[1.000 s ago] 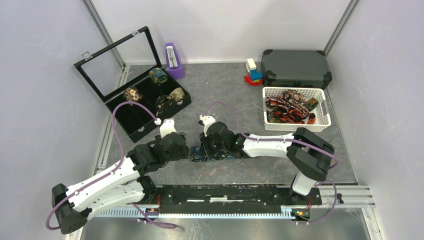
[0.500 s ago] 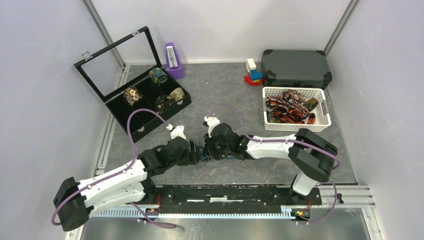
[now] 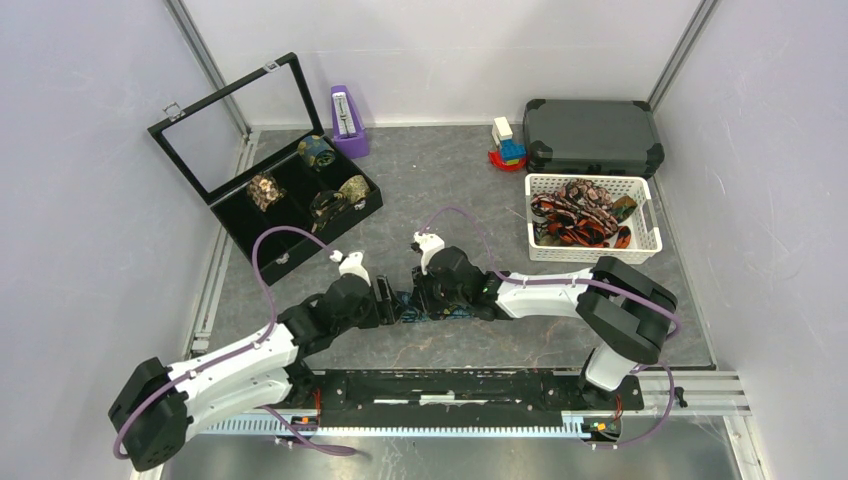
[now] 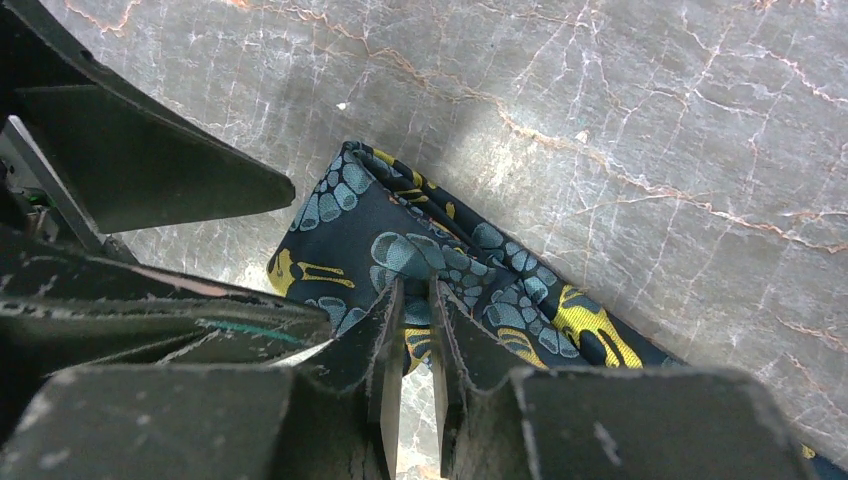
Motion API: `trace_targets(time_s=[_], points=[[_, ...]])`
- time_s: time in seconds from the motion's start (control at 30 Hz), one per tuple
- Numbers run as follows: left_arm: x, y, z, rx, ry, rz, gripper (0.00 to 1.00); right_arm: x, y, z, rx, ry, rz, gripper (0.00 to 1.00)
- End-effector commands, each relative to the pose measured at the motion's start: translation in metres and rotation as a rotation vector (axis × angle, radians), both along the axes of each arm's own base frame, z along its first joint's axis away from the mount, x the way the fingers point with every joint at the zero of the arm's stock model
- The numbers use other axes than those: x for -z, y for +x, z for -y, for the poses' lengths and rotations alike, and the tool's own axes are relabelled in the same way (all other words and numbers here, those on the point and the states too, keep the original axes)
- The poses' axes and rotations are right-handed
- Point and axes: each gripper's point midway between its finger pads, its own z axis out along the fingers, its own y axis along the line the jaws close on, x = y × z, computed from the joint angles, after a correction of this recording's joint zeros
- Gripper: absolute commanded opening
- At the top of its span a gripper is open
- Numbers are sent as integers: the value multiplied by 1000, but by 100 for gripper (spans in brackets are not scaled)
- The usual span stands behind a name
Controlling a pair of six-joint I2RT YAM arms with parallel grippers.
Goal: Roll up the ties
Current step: Roll the tie at the center of the board.
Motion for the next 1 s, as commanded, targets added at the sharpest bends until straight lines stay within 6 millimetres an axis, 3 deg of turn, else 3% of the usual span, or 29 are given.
trace_targets(time_s=[0.0,0.57,0.97], points=[[-10,9,8,9,-86,55,77,4,1,10,11,-23,3,20],[-20,15,9,-22,-336,83,78,11,-2,12,13,-31,-14,19],[-5,11,15,15,-386,17,73,13,-3,13,12,-35,-17,18]])
